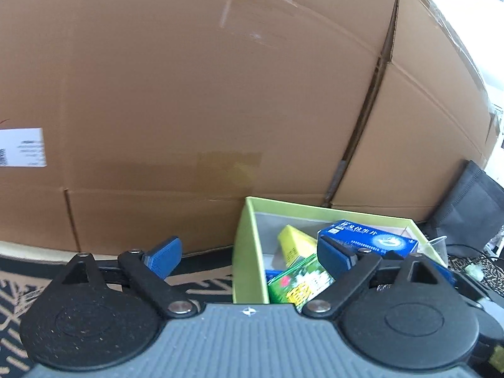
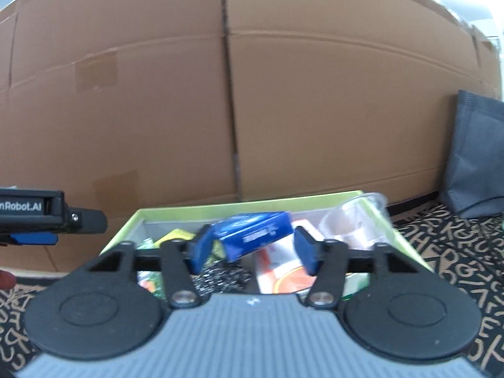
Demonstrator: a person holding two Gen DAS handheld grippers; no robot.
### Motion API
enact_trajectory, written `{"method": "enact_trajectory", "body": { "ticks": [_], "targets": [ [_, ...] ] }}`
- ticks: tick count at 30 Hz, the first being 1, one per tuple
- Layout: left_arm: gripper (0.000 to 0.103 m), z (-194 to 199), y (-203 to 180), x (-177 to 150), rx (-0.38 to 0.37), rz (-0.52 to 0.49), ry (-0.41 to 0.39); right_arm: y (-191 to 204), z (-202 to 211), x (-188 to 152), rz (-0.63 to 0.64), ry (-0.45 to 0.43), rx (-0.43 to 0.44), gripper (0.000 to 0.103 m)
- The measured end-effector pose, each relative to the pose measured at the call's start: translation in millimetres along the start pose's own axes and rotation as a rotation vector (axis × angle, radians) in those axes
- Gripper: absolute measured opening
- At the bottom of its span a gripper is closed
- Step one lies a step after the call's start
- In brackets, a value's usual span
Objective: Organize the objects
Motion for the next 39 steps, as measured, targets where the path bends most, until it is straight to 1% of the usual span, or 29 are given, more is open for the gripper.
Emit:
{"method": "enact_trajectory", "body": {
  "ticks": [1, 2, 4, 6, 8, 9, 10, 11, 12, 13, 16, 18, 19, 20, 21, 23, 25, 28, 31, 33, 37, 39],
  "targets": [
    [0.097, 3.6, 0.5, -3.1, 0.004, 0.0, -0.01, 1.6, -4.4, -2.2, 0.007, 0.015, 0.003, 0.052],
    [0.097, 12.7, 9.8, -5.9, 0.014, 0.001, -0.017, 8.1, -8.3, -5.8, 0.021, 0.034, 0.005, 0.052],
    [0.097, 20.0, 11.3, -11.2, 0.038, -0.001, -0.026, 15.7, -15.4, -10.9, 0.067, 0.054, 0.006, 0.052],
    [0.097, 33.0, 18.3, -9.5, 0.05, 0.005, -0.032, 16.2, -9.8, -7.5, 0.081, 0.036, -0.013, 0.052],
    [0.097, 46.7, 21.8, -12.7, 0.065, 0.005, -0.031, 12.7, 4.0, 0.0, 0.062, -0.025, -0.026, 0.065],
    [0.097, 52.5, 23.2, -14.5, 0.073, 0.005, -0.03, 13.0, 9.6, 2.2, 0.043, -0.058, -0.037, 0.078],
    [0.097, 60.5, 25.0, -16.9, 0.083, 0.008, -0.027, 10.6, 18.0, 3.8, 0.02, -0.094, -0.048, 0.089],
    [0.097, 66.9, 26.4, -18.7, 0.09, 0.013, -0.024, 7.9, 27.2, 3.2, -0.004, -0.126, -0.059, 0.093],
    [0.097, 74.1, 27.7, -22.1, 0.093, 0.016, -0.021, 4.7, 38.3, -1.7, -0.028, -0.149, -0.066, 0.101],
    [0.098, 82.5, 28.6, -25.3, 0.095, 0.016, -0.018, 3.4, 47.5, -4.6, -0.054, -0.162, -0.064, 0.103],
    [0.101, 97.9, 27.4, -38.6, 0.099, 0.018, -0.029, 2.2, 77.6, -19.7, -0.095, -0.158, -0.016, 0.103],
    [0.101, 105.0, 23.3, -48.0, 0.091, 0.029, -0.026, -0.3, 100.8, -28.9, -0.053, -0.106, 0.002, 0.103],
    [0.101, 108.3, 20.4, -52.2, 0.083, 0.037, -0.013, -0.4, 107.4, -34.4, -0.022, -0.079, -0.003, 0.103],
    [0.101, 111.1, 17.3, -56.6, 0.071, 0.049, 0.001, -1.1, 106.1, -41.8, 0.0, -0.064, -0.02, 0.103],
    [0.101, 113.7, 14.0, -60.8, 0.059, 0.062, 0.013, -3.8, 114.3, -44.6, 0.011, -0.055, -0.044, 0.103],
    [0.101, 117.8, 6.3, -69.9, 0.043, 0.075, 0.037, -11.8, 125.1, -51.2, 0.011, -0.022, -0.082, 0.103],
    [0.101, 119.3, -2.5, -78.9, 0.043, 0.078, 0.06, -20.0, 131.7, -55.0, 0.011, 0.029, -0.093, 0.103],
    [0.101, 122.6, -17.7, -91.3, 0.048, 0.053, 0.092, -29.8, 142.5, -64.9, 0.013, 0.072, -0.104, 0.103],
    [0.101, 128.1, -28.0, -99.9, 0.058, 0.031, 0.092, -33.5, 155.9, -71.3, 0.038, 0.117, -0.121, 0.103],
    [0.101, 129.8, -33.3, -104.2, 0.063, 0.016, 0.093, -31.1, 156.5, -73.3, 0.076, 0.132, -0.119, 0.103],
    [0.101, 126.8, -40.9, -108.4, 0.078, -0.023, 0.109, -20.3, 154.5, -82.8, 0.186, 0.148, -0.148, 0.103],
    [0.101, 124.8, -43.6, -110.1, 0.088, -0.048, 0.117, -19.2, 151.1, -85.4, 0.199, 0.157, -0.141, 0.103]
  ]
}}
Point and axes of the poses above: each gripper's, at about its wrist camera, not at the fingertips, and z roughly against the way its jaws point, y to its left, x to its top, the point moved 2 cm from there along -z, roughly the way its jaws point, and after that the axes turned 1 degree about -y, right-handed, at the moved point
